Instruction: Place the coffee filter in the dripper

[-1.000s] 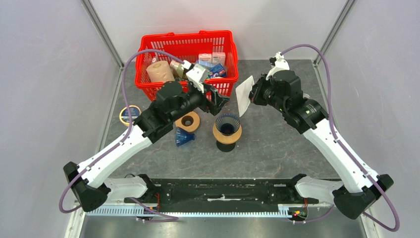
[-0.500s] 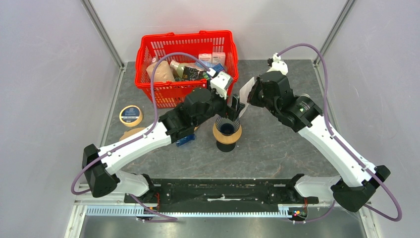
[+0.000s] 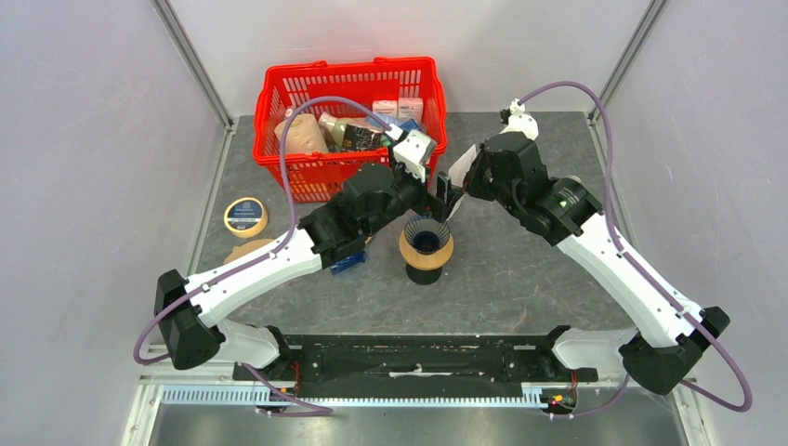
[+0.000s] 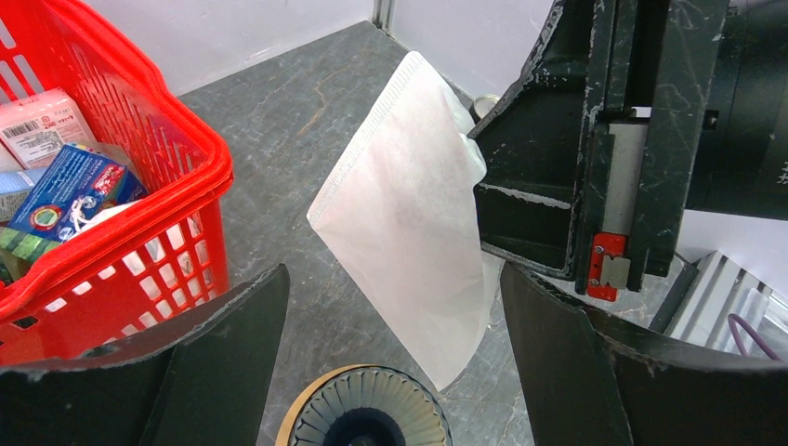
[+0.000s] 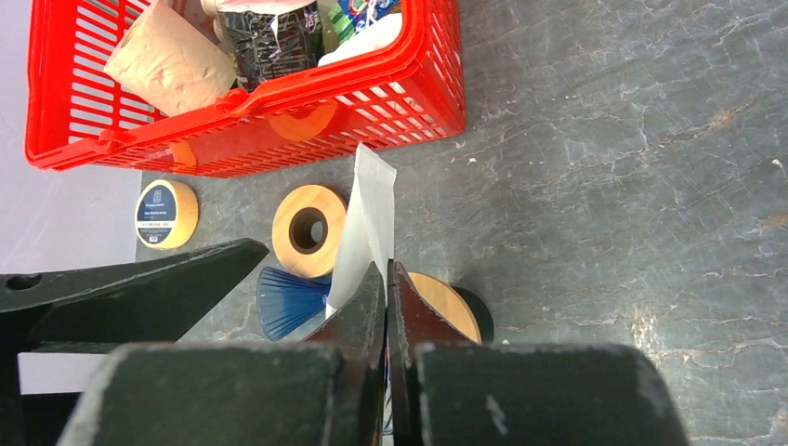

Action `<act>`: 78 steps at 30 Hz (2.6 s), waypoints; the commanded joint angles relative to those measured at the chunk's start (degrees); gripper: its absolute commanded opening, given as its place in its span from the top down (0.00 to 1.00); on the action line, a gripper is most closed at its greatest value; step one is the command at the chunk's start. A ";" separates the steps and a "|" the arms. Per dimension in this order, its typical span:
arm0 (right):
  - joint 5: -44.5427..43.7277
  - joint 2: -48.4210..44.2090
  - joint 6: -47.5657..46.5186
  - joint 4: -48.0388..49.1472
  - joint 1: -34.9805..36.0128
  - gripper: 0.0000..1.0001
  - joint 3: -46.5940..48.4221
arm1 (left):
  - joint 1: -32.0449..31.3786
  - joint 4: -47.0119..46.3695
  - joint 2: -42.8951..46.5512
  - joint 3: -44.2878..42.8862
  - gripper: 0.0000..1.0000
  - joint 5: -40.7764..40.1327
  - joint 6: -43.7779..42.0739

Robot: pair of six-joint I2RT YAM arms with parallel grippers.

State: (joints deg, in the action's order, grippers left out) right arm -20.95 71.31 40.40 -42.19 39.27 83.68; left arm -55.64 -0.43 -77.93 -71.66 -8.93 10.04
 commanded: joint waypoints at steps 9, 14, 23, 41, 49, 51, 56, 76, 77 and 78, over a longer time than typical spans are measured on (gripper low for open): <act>0.50 -2.71 0.19 0.98 0.24 1.00 0.68 | -0.28 -1.01 -0.41 0.29 0.13 -5.65 -0.14; 3.47 -1.68 -1.53 1.20 0.28 1.00 0.69 | -0.32 -2.12 -1.11 -0.09 0.17 -8.66 1.18; 5.56 -0.87 -4.94 1.72 0.28 1.00 0.70 | -0.30 -2.21 -3.20 -1.59 0.20 -9.22 1.13; 9.17 0.77 -11.00 0.36 0.31 1.00 1.66 | -1.40 -3.63 -3.83 -1.29 0.31 -14.45 -2.31; 9.33 0.13 -13.51 -0.74 0.28 1.00 1.66 | -1.41 -3.88 -3.96 -1.45 0.49 -13.31 -2.39; 9.26 -0.20 -13.66 -0.54 0.26 1.00 1.57 | -1.40 -3.50 -4.36 -1.63 0.56 -13.31 -2.70; 8.77 -0.56 -14.45 -0.73 0.28 1.00 1.40 | -1.40 -2.14 -4.56 -2.22 0.80 -14.46 -3.25; 0.59 0.73 -28.69 -14.12 0.23 1.00 5.83 | -1.40 3.07 -1.59 1.83 0.98 -17.43 -20.71; 0.69 0.53 -29.37 -14.14 0.17 1.00 5.72 | -1.32 3.35 -1.16 2.45 0.98 -16.72 -21.11; 0.93 0.27 -30.21 -14.09 0.19 1.00 5.56 | -1.19 3.79 -0.71 2.87 0.98 -15.30 -21.28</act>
State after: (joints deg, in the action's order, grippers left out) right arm -15.55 73.23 15.55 -51.83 39.72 87.15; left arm -58.04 -0.14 -81.91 -70.83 -21.80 -5.32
